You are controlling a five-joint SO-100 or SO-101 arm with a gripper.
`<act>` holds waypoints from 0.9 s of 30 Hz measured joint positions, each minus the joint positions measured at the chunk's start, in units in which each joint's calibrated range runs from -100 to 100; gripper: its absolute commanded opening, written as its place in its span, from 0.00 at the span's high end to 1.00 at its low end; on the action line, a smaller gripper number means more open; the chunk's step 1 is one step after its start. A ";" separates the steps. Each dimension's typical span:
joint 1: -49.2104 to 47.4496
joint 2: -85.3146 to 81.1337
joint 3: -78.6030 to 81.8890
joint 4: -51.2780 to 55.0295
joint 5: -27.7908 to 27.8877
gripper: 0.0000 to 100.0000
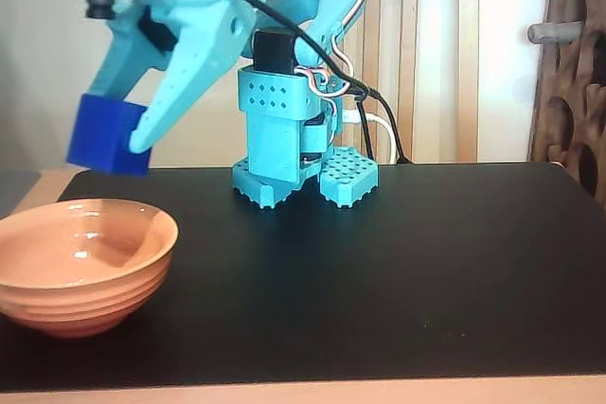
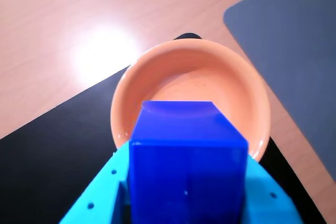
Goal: Place the blue cube in the orange bowl.
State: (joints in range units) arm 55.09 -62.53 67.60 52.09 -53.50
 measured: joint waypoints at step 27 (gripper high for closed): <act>1.69 23.79 -14.35 -1.85 2.82 0.86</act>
State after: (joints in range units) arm 56.77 -38.74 53.25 50.24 -50.68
